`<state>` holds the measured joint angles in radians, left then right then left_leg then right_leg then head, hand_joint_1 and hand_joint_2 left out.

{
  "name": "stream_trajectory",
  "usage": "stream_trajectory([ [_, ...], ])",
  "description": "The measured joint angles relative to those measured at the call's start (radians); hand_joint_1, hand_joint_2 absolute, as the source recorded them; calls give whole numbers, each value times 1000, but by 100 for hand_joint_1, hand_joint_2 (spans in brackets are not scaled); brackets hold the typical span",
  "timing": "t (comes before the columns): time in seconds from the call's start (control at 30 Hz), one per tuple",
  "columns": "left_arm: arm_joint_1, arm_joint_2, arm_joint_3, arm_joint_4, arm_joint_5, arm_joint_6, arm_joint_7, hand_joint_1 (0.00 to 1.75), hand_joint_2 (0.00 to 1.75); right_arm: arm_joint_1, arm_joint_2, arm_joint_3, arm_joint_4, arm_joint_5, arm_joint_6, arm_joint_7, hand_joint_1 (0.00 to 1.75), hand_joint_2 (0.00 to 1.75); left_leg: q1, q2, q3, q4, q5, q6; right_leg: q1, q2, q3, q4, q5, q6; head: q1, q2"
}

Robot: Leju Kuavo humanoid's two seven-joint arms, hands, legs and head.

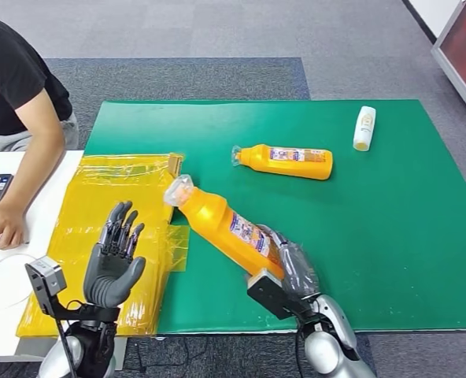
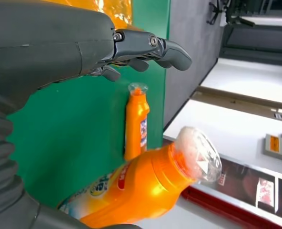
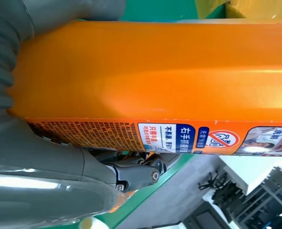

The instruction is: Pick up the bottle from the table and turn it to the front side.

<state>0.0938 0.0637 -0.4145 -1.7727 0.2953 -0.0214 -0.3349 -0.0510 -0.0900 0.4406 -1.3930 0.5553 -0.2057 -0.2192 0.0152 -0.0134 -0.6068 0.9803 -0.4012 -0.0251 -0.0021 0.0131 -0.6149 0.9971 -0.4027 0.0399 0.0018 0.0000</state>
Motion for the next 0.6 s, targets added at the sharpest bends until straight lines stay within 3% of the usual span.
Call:
stream_trajectory([
  [0.13,-25,-1,-20,0,-6,-11,11,0,175,-8,0,22,-12,11,0,-8,175,175,0,0,0,0,0,0,0,0,0,0,0,0,0,0],
  [0.6,-88,-2,-90,15,43,-32,91,0,175,-24,0,51,-71,-13,-65,-42,175,175,0,0,0,0,0,0,0,0,0,0,0,0,0,0],
])
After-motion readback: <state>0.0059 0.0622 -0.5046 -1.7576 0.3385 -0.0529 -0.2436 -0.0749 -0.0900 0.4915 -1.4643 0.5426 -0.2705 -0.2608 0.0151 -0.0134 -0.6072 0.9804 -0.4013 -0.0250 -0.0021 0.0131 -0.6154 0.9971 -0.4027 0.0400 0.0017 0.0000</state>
